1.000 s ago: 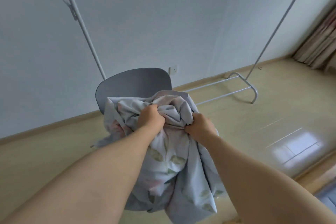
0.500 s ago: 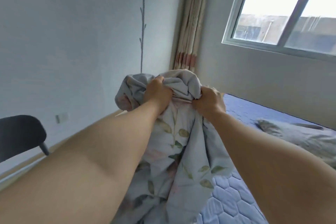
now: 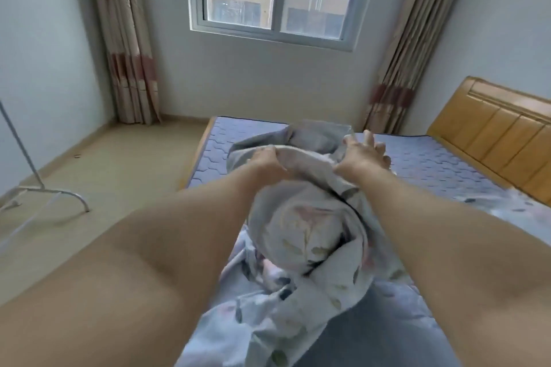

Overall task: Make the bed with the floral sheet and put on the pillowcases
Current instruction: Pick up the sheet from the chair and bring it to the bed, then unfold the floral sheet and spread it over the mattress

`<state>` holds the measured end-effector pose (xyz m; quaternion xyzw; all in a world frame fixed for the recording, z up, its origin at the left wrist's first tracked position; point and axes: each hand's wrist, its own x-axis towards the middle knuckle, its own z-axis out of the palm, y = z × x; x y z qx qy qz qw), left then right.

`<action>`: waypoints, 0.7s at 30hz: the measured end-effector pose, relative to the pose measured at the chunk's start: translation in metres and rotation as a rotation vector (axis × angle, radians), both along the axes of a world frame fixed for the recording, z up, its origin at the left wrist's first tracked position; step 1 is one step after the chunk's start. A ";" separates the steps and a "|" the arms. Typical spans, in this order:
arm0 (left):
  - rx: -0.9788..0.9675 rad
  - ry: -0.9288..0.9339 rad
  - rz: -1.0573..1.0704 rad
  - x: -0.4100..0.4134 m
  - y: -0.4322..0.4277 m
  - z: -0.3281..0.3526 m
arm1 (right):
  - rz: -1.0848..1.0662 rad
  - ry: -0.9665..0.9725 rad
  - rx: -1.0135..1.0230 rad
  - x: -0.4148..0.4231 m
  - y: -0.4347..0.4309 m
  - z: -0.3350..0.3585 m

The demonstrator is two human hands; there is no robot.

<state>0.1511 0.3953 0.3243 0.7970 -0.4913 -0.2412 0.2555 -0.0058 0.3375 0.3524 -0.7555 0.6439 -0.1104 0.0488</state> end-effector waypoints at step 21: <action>0.206 0.018 -0.304 -0.110 -0.072 -0.116 | -0.172 -0.106 0.529 -0.108 -0.038 -0.160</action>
